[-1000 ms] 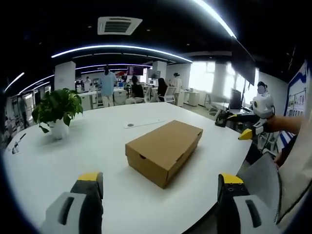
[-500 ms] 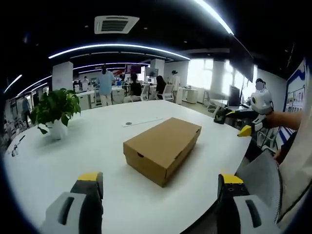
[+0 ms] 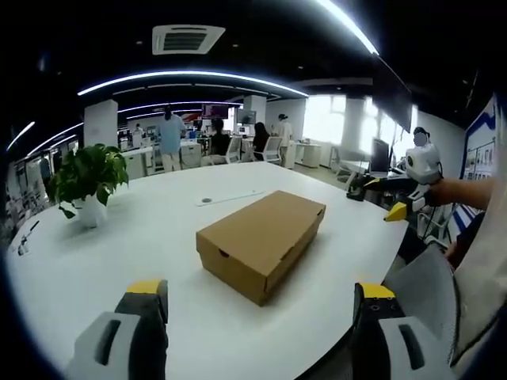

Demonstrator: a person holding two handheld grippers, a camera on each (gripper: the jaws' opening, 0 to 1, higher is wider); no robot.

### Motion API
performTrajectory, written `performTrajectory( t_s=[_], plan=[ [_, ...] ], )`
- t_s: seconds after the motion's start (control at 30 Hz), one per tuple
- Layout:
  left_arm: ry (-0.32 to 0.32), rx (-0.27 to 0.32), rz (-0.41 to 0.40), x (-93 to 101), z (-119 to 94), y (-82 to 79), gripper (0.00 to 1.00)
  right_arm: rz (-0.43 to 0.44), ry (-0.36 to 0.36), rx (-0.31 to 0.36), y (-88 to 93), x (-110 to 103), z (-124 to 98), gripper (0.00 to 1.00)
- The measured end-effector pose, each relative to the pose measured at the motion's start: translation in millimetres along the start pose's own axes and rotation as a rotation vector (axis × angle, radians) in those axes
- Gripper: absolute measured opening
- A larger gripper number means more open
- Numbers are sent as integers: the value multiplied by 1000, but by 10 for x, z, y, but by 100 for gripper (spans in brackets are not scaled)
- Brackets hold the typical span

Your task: Operate the shoe box by opening the lid, removing the specified soft item, and placing it in the target area until the item is outside and the box remains undamaged.

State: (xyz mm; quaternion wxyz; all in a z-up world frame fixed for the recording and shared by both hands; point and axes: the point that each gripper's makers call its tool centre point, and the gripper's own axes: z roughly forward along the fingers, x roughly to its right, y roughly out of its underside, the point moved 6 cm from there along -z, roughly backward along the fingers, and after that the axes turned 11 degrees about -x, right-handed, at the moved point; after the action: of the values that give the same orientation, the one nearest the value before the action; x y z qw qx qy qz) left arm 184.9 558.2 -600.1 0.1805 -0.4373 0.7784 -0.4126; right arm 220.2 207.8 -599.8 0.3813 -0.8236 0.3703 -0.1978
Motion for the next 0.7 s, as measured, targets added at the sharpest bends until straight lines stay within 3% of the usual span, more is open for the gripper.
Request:
performTrajectory(
  t_s=[0.43, 0.7],
  plan=[
    [8, -21, -21, 79, 167, -28, 93, -40, -38, -22, -39, 186, 171, 89],
    [-37, -17, -31, 16, 289, -57, 83, -73, -68, -34, -80, 290, 338, 82]
  ],
)
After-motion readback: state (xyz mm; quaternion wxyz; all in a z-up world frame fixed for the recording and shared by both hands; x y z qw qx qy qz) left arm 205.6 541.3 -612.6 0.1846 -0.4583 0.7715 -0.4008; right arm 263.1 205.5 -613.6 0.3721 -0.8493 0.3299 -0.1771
